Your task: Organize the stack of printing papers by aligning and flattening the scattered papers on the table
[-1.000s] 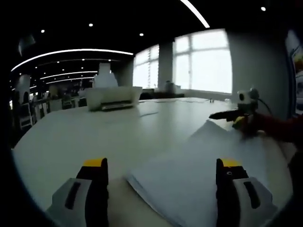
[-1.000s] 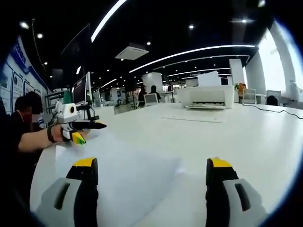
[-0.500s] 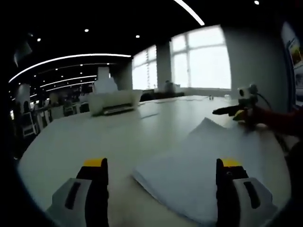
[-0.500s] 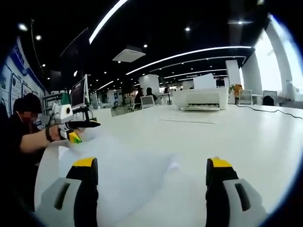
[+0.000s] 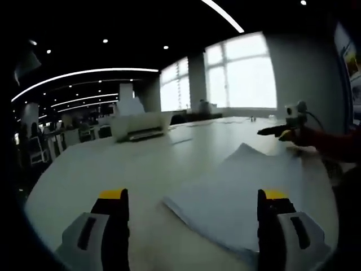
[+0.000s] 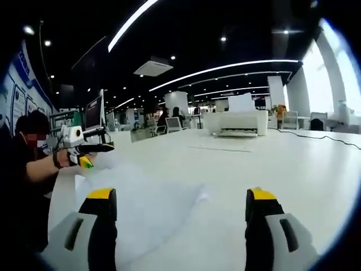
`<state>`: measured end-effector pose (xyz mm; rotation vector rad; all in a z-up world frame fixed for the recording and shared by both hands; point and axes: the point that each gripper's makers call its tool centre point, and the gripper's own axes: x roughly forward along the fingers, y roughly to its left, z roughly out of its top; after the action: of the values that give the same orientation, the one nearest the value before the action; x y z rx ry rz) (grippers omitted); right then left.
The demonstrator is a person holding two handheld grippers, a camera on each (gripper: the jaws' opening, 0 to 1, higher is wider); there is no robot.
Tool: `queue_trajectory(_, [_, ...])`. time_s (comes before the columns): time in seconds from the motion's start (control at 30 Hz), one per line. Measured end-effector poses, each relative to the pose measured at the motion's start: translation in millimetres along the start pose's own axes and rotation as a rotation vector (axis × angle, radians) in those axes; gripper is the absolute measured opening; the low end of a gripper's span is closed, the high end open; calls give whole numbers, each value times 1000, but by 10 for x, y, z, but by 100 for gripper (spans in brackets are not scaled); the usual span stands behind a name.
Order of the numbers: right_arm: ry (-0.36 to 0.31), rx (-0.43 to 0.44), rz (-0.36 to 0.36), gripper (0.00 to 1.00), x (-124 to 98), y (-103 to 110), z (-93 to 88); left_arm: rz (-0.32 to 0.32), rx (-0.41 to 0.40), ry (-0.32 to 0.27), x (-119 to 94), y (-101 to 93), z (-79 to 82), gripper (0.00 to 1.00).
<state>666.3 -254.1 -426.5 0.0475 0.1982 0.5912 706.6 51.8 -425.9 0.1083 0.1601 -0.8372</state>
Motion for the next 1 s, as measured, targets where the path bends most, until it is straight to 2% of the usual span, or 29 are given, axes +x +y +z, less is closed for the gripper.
queue_trajectory(0.4, [-44, -16, 7, 90, -304, 212, 238, 1, 4, -20, -306, -103, 120, 97])
queue_trajectory(0.5, [-50, -29, 3, 90, -370, 259, 276, 2, -1, -47, -381, -137, 158, 97])
queue_trajectory(0.57, [-55, -53, -20, 90, -393, 235, 268, 4, -1, -46, -403, -148, 144, 97])
queue_trajectory(0.77, [-77, -12, -19, 90, -494, 225, 263, 5, -3, -41, -491, -206, 134, 97])
queue_trajectory(1.0, [-59, -11, -14, 90, -627, 316, 214, 2, -2, -35, -590, -285, 142, 97])
